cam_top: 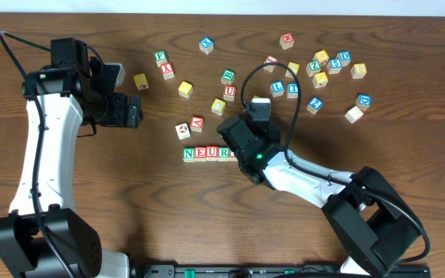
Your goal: Spell out NEURIPS
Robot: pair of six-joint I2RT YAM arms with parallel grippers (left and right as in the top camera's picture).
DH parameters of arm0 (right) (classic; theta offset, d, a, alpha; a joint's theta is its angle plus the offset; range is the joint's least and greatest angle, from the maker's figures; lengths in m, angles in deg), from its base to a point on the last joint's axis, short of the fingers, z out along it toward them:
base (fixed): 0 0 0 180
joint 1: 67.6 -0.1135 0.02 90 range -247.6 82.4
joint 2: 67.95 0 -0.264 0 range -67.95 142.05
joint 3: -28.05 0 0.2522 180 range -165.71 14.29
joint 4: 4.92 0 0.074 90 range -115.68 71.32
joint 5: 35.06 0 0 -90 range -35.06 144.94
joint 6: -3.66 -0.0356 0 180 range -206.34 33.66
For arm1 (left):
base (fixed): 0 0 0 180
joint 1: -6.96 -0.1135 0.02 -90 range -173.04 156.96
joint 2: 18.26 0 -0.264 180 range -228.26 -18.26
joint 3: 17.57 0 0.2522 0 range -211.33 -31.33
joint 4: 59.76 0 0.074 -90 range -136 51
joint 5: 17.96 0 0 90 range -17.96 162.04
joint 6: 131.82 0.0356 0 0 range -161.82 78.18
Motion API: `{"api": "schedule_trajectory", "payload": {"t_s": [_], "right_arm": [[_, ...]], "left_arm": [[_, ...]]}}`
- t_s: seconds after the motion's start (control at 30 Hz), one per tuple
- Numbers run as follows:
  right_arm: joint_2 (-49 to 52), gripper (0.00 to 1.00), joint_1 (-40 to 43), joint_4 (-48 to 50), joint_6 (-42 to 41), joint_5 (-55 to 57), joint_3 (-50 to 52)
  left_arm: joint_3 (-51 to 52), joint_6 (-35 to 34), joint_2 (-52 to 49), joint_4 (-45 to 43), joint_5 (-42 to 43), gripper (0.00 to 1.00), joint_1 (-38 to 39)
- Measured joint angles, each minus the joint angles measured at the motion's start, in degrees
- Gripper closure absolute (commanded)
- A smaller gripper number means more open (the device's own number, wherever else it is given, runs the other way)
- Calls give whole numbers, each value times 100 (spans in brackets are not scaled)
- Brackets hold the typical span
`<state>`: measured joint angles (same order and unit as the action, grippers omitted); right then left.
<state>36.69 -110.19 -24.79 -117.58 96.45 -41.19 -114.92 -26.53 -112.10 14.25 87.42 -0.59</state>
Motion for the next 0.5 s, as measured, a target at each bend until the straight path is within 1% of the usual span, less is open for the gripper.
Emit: {"api": "schedule_trajectory", "payload": {"t_s": [0.07,0.13,0.17,0.23,0.33,0.4,0.5], "right_arm": [[0,85,48,4,-15,7,20],[0,85,92,7,-26,11,42],[0,88,120,17,-52,11,59],[0,88,157,48,-83,9,90],[0,83,234,262,-131,11,201],[0,83,278,459,-144,11,313],[0,91,326,699,-151,9,468]], "left_arm": [[0,0,0,0,0,5,0],[0,0,0,0,0,5,0],[0,0,0,0,0,5,0],[0,0,0,0,0,5,0],[0,0,0,0,0,5,0],[0,0,0,0,-2,5,0],[0,0,0,0,0,5,0]]}}
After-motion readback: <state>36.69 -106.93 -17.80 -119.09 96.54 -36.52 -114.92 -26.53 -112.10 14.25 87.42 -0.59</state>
